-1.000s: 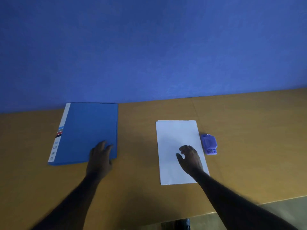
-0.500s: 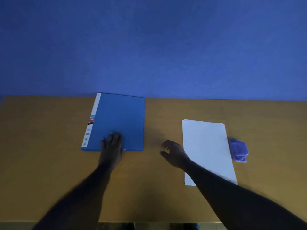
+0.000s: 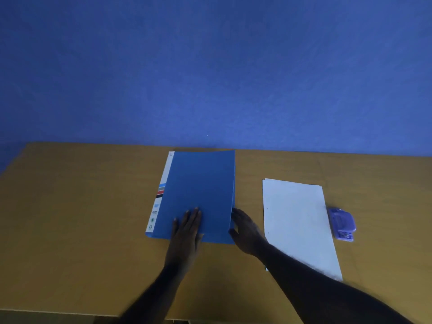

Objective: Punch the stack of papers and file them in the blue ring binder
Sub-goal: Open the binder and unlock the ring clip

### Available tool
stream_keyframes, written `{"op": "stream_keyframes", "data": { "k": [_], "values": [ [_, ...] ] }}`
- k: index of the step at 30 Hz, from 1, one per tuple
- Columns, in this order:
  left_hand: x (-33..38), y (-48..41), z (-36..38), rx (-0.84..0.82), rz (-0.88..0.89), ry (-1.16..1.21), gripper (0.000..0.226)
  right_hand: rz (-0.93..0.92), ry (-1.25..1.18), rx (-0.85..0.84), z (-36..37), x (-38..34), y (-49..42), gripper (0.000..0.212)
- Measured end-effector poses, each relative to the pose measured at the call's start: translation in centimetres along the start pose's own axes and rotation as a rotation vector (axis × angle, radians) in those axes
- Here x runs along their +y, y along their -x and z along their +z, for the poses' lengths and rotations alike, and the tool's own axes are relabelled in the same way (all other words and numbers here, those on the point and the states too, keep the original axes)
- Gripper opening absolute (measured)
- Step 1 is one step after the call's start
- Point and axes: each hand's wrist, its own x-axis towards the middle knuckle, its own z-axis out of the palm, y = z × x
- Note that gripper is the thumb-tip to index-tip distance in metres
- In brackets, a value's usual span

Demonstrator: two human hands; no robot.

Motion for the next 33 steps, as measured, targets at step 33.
{"op": "stream_keyframes", "data": {
  "k": [33],
  "values": [
    [-5.5,2.9,-5.0,0.553,-0.993,0.151,0.103,0.189,0.142,0.0,1.2,1.9,3.5,0.055]
  ]
}}
